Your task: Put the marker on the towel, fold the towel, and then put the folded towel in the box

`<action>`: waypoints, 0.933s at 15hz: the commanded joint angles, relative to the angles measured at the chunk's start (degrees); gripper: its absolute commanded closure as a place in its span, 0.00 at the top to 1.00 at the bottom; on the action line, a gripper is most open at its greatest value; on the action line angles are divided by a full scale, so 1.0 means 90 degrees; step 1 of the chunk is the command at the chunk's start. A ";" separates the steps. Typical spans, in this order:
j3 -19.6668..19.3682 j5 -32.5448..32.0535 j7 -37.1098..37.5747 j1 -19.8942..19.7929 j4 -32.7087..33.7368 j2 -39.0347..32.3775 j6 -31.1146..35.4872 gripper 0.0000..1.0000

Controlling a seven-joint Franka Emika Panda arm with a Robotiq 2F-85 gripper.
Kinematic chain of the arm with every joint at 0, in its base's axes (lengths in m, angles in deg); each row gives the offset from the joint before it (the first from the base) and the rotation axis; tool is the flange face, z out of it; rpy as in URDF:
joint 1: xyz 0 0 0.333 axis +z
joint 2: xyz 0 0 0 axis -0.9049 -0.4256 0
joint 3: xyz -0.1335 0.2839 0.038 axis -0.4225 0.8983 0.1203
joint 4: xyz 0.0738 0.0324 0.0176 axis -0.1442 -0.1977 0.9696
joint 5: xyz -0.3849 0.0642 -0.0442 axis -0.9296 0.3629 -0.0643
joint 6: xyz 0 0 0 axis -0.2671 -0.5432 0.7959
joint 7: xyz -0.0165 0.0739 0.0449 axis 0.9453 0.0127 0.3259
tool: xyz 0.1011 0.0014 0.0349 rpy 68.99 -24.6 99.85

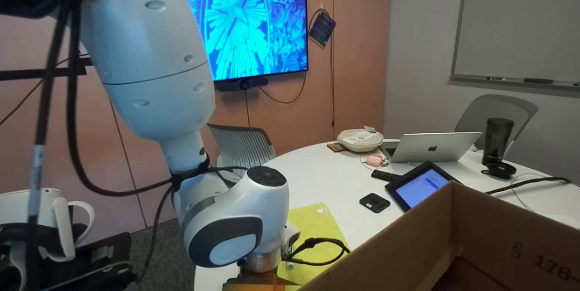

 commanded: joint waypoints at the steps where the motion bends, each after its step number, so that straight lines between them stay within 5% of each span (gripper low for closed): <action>1: 0.0628 0.0568 -0.0124 -0.0774 -0.0998 0.0810 0.0038 0.05; 7: 0.1390 0.1651 0.0222 -0.1092 -0.1010 0.1110 -0.0123 0.03; 14: 0.0936 0.1820 0.1185 -0.0117 0.0163 0.0766 -0.0944 0.03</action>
